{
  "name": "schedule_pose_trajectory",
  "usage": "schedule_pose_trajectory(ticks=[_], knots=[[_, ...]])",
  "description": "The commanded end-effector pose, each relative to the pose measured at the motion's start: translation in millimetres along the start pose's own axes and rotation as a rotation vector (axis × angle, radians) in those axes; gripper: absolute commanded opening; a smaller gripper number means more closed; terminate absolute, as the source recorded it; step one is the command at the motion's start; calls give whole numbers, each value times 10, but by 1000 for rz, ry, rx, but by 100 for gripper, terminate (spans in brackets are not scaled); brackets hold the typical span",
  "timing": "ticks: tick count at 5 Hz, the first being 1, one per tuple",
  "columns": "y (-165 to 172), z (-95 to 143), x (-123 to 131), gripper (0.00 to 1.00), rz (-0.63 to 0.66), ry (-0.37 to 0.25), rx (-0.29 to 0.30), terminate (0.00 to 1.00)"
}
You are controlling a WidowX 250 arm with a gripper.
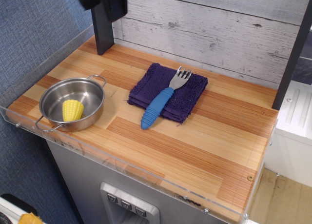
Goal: Move the corn and put into pot
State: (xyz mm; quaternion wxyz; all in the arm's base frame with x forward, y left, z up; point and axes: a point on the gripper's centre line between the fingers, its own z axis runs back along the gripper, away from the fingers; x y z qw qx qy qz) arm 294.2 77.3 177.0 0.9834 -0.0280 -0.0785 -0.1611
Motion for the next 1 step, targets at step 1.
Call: schedule_pose_trajectory(ticks=[1], knots=[[-28,158,-61,100,-15,-33,21,100]])
